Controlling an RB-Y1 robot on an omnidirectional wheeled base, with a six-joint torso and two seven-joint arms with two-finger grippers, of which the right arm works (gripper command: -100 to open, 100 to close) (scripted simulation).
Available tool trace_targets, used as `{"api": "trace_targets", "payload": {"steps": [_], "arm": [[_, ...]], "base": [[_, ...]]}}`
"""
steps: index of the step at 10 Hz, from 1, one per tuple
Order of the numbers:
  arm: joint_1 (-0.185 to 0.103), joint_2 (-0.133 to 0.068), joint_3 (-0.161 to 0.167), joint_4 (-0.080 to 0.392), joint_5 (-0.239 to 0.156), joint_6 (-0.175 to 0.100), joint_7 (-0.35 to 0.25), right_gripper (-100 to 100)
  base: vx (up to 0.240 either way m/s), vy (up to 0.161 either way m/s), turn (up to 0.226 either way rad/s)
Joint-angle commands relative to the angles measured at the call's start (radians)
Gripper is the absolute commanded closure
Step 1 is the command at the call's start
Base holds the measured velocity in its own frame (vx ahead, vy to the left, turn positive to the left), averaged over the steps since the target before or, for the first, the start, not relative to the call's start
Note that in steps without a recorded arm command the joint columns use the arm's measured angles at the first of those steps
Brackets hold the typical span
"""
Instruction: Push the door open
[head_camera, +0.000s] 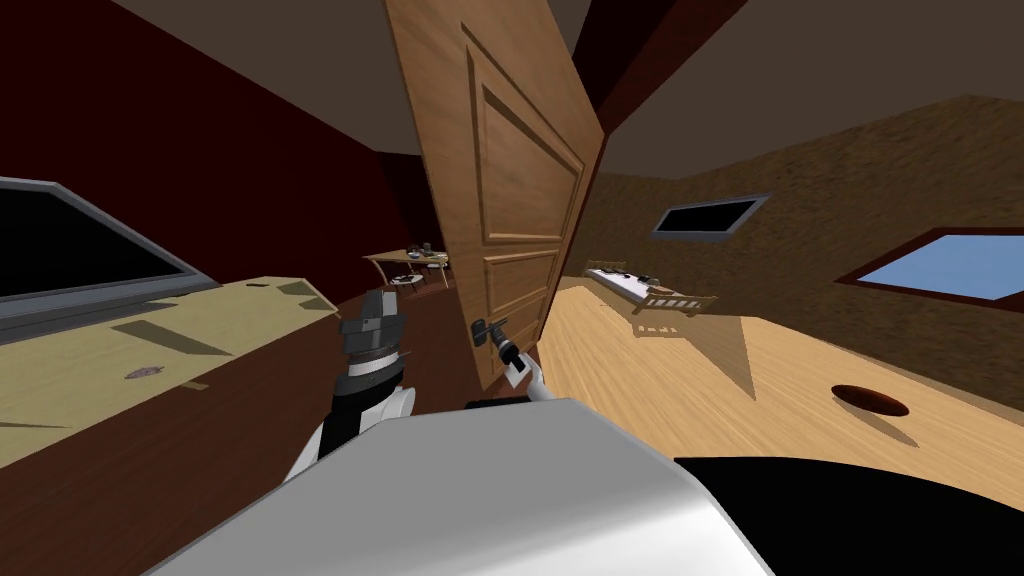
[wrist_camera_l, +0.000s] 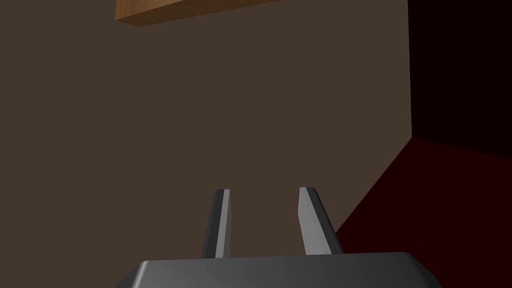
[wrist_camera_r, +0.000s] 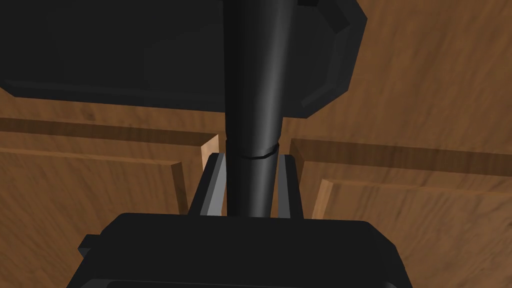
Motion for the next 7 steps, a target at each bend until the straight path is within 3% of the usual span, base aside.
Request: {"api": "trace_targets", "payload": {"steps": [1, 3, 5, 6, 7], "arm": [[-0.013, -0.002, -0.031, 0.014, -0.006, -0.006, 0.005, 100], [-0.017, 0.011, -0.057, 0.019, -0.011, -0.007, 0.011, 100], [-0.021, 0.038, -0.085, 0.025, -0.016, -0.007, 0.019, 100], [-0.02, 0.03, -0.074, 0.027, -0.015, -0.006, 0.015, 100], [-0.025, 0.007, -0.102, 0.03, -0.019, -0.008, 0.022, 100]], "base": [[0.105, 0.214, -0.068], [0.084, 0.176, -0.065], [0.077, 0.191, -0.113], [0.048, 0.084, -0.041], [0.086, 0.152, -0.039]]}}
